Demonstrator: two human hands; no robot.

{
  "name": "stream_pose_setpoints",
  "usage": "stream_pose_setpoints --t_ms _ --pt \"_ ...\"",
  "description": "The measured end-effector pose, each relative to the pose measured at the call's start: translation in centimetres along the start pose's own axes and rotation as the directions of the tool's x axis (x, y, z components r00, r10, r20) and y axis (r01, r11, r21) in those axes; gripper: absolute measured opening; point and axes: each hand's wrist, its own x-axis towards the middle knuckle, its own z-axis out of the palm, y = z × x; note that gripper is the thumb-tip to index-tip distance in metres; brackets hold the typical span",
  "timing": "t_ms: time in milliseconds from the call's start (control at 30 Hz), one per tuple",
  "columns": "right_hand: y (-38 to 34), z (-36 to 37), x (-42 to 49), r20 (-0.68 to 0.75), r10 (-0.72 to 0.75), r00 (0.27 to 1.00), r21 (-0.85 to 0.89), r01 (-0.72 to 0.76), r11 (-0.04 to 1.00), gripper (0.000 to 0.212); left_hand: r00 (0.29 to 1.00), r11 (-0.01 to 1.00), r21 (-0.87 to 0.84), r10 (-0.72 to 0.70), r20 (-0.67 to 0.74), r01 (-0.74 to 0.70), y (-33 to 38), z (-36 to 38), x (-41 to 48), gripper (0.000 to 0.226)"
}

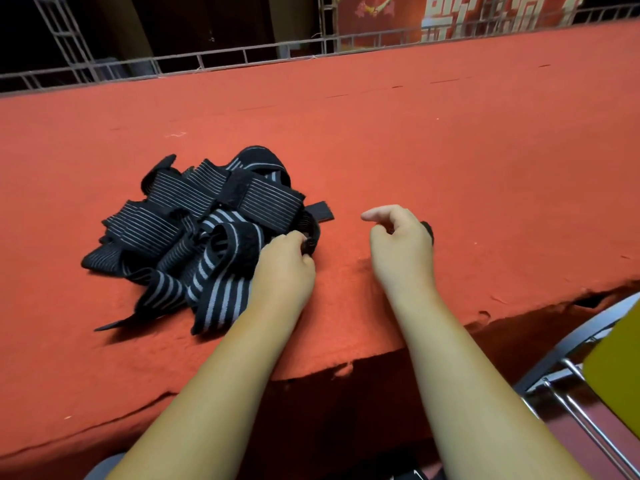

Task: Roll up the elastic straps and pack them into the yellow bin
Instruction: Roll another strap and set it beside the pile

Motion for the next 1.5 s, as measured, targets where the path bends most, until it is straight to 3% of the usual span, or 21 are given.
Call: stream_pose_setpoints --t_ms 67,200,300,400,533,700,800,867,967,1100,1200,1267,1300,1333,1433,1500 --pt "-0.2 1.0 -0.1 0.137 -0.043 0.990 0.026 0.040 0.999 0.059 1.000 0.996 -0.087 0.012 -0.014 -0.013 -0.5 -0.6 -0.3 0.030" --pt "0.0 2.3 -0.8 0.422 -0.149 0.895 -0.003 0.166 0.986 0.096 1.000 0.921 -0.388 0.002 0.004 0.000 -0.8 -2.0 -1.0 0.020" --pt "0.2 2.9 -1.3 0.514 -0.240 0.823 0.034 0.260 0.965 0.098 1.000 0.812 -0.583 -0.001 0.030 0.018 -1.8 -3.2 -1.2 0.023" --pt "0.5 3.3 -1.7 0.545 -0.303 0.782 0.083 0.309 0.947 0.082 0.998 0.664 -0.747 0.014 0.061 0.036 -2.8 -4.4 -1.4 0.026" --pt "0.1 3.7 -2.4 0.506 -0.330 0.797 0.096 0.328 0.940 0.055 0.989 0.618 -0.783 0.056 0.135 0.072 -3.5 -5.4 -1.9 0.022" --pt "-1.7 3.5 -3.6 0.484 -0.268 0.833 0.102 0.250 0.963 0.035 0.994 0.587 -0.803 -0.019 0.111 0.100 -4.3 -6.6 -2.3 0.035" --pt "-2.4 3.0 -3.9 0.504 -0.239 0.830 0.100 0.219 0.971 0.022 0.993 0.569 -0.814 -0.051 0.110 0.120 -5.0 -7.1 -2.8 0.027" --pt "-2.7 2.9 -4.3 0.509 -0.255 0.822 0.121 0.226 0.967 0.020 0.992 0.559 -0.820 -0.060 0.107 0.122 -5.2 -7.5 -3.2 0.017" --pt "-3.2 3.3 -4.8 0.543 -0.252 0.801 0.137 0.211 0.968 0.022 0.988 0.551 -0.821 -0.102 0.114 0.152 -5.6 -7.9 -3.4 0.019" --pt "-3.4 3.9 -5.3 0.692 -0.161 0.704 0.154 0.074 0.985 0.010 0.976 0.518 -0.829 -0.161 0.146 0.210 -6.0 -8.2 -3.8 0.019" --pt "-3.9 3.6 -5.7 0.828 -0.133 0.545 0.157 0.002 0.988 0.021 0.965 0.469 -0.849 -0.201 0.166 0.244 -6.0 -8.7 -4.2 0.024" --pt "-3.6 3.5 -5.7 0.905 -0.090 0.415 0.145 -0.101 0.984 0.037 0.971 0.495 -0.838 -0.180 0.158 0.228 -6.4 -9.0 -4.3 0.022" --pt "-3.6 3.5 -5.7 0.918 -0.077 0.389 0.147 -0.153 0.977 0.039 0.974 0.509 -0.833 -0.162 0.155 0.218 -6.6 -9.2 -4.4 0.020" --pt "-3.9 3.4 -5.8 0.920 -0.068 0.385 0.153 -0.195 0.969 0.037 0.977 0.512 -0.833 -0.144 0.158 0.210 -6.8 -9.4 -4.5 0.021" --pt "-4.0 3.6 -5.9 0.869 -0.090 0.486 0.217 -0.212 0.953 0.049 0.979 0.510 -0.836 -0.122 0.162 0.202 -7.2 -9.5 -4.4 0.018" --pt "-3.8 3.5 -5.7 0.837 -0.120 0.534 0.252 -0.182 0.950 0.036 0.982 0.536 -0.823 -0.109 0.154 0.188 -6.9 -9.4 -4.5 0.019"
